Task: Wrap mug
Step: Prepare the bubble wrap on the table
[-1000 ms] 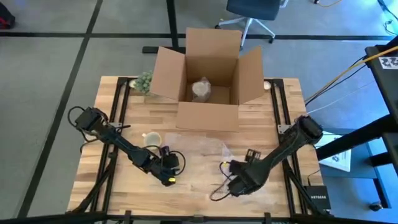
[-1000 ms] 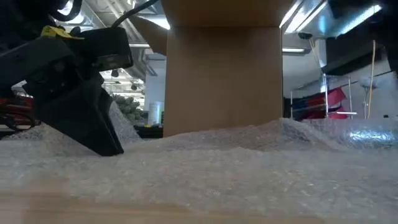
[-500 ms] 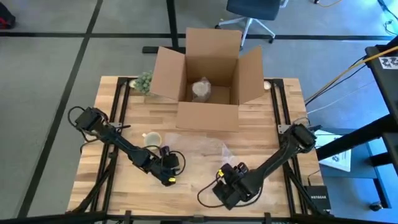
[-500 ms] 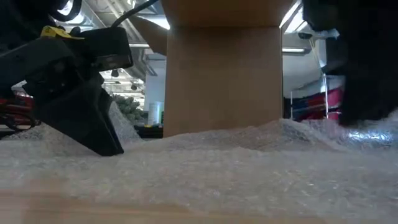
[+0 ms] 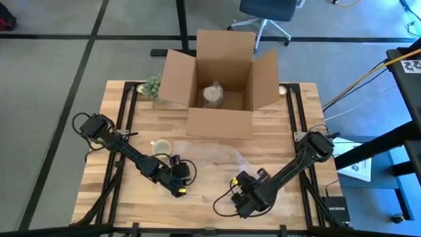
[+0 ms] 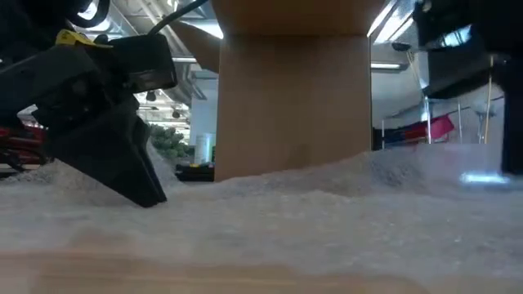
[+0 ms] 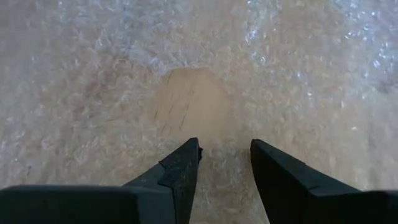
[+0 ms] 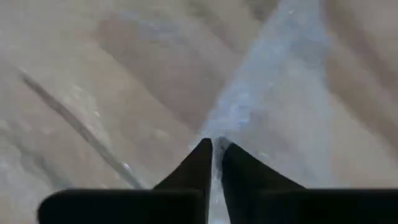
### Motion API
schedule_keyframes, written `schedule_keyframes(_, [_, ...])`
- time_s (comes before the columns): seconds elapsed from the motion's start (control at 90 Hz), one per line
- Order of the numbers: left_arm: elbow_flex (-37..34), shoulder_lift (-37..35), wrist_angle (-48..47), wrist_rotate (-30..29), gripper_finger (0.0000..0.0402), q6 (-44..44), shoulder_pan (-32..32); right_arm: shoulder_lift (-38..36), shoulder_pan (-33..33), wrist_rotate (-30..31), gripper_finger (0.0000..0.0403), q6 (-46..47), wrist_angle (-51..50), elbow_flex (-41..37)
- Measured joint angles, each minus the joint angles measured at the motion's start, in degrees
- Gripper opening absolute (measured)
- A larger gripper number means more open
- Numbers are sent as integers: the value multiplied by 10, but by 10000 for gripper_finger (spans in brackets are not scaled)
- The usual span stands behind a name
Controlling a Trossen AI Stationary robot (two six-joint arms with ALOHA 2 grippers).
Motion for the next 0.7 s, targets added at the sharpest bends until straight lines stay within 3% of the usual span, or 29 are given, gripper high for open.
schedule_keyframes(0.267, [0, 0, 2, 0, 131, 15, -2, -107, 3, 16, 1, -2, -231, 1])
schedule_keyframes(0.411, [0, 0, 2, 9, 131, 22, -3, -140, -5, 97, 1, -33, -202, -55])
schedule_keyframes(0.7, [2, -1, 5, 67, 131, 30, -19, -138, -24, 27, 17, 34, -189, -203])
